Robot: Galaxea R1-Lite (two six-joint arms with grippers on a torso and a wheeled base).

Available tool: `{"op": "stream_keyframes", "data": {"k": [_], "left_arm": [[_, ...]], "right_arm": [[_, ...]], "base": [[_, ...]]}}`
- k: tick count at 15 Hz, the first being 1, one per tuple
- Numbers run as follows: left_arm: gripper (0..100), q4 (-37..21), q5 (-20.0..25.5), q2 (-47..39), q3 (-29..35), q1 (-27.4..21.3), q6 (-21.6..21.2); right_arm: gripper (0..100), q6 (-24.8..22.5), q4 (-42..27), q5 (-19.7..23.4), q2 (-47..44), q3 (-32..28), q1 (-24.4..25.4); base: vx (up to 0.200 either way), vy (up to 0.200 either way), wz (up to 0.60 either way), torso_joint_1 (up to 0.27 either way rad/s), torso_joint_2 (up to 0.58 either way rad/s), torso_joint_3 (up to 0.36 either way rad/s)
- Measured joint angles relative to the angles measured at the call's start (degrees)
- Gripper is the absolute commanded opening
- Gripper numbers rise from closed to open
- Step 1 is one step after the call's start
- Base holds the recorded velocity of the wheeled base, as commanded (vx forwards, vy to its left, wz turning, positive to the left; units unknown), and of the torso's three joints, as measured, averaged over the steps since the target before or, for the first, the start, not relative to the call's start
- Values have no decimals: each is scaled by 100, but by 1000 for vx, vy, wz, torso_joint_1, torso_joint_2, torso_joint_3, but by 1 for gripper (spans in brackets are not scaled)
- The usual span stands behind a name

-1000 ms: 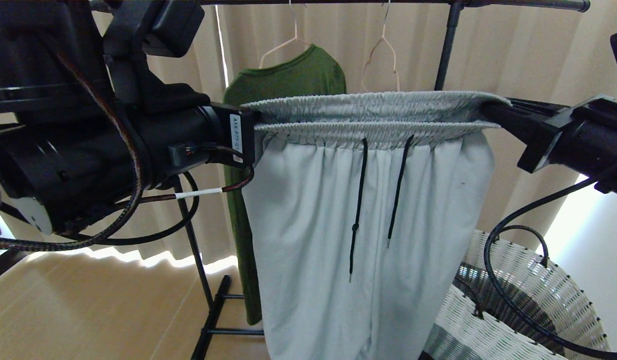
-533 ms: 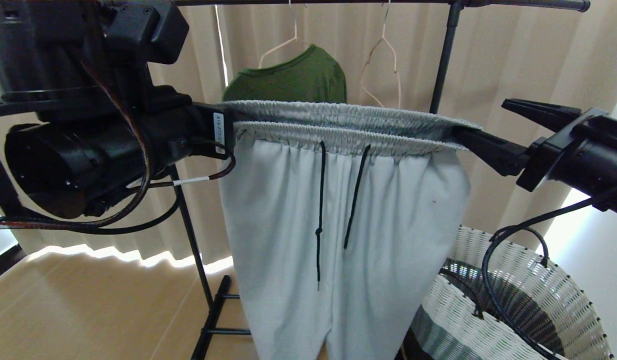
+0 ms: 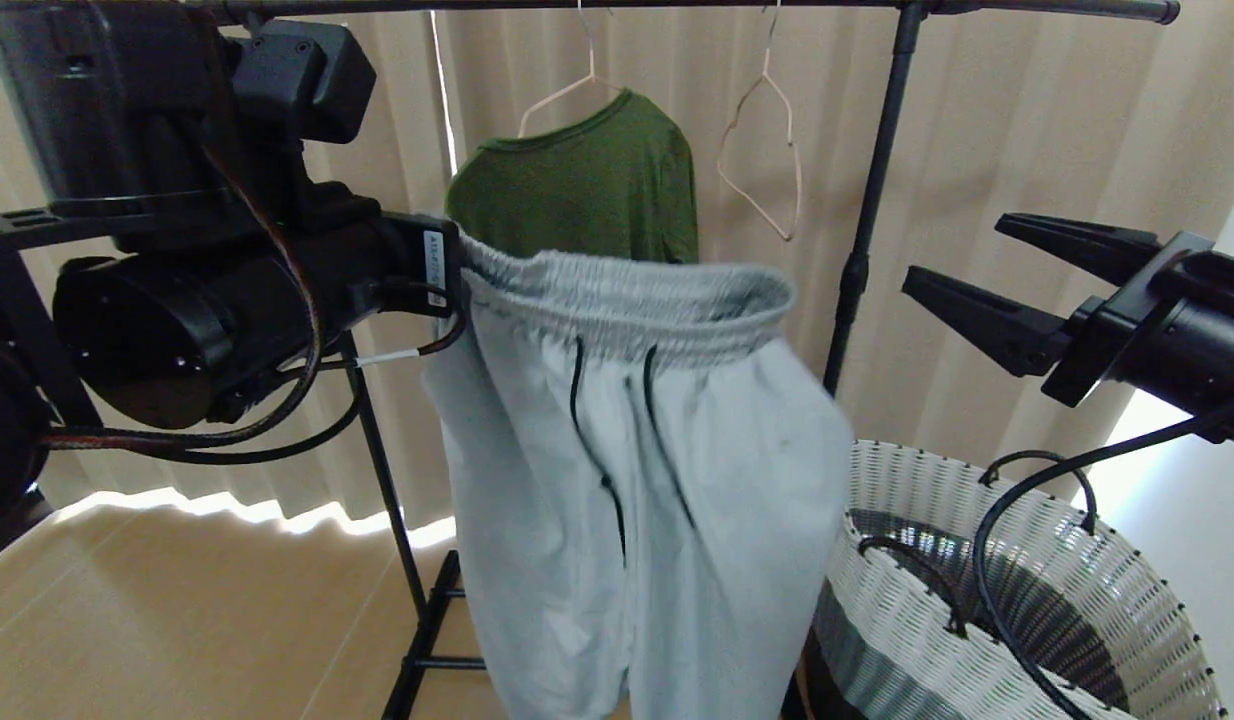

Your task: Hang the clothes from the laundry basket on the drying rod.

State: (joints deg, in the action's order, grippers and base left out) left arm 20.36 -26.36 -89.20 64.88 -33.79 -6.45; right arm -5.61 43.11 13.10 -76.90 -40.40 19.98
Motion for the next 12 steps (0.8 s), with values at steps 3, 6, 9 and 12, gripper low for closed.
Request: {"op": "stream_keyframes", "data": {"k": [3, 6, 9, 12], "left_arm": [[0, -5, 4, 4, -90, -2, 0], [0, -17, 11, 106, -212, 0, -28], [0, -22, 30, 474, -686, 85, -178], [0, -20, 63, 1167, -1447, 265, -318]], "right_arm": [[100, 4, -9, 277, 72, 151, 2], [100, -88, -27, 284, 174, 304, -20], [100, -572, -20, 151, 291, 471, -171], [100, -1034, -11, -191, 375, 630, -529]], "base": [[0, 0, 0, 0, 0, 0], [0, 0, 0, 0, 0, 0], [0, 0, 0, 0, 0, 0], [0, 0, 0, 0, 0, 0]]}}
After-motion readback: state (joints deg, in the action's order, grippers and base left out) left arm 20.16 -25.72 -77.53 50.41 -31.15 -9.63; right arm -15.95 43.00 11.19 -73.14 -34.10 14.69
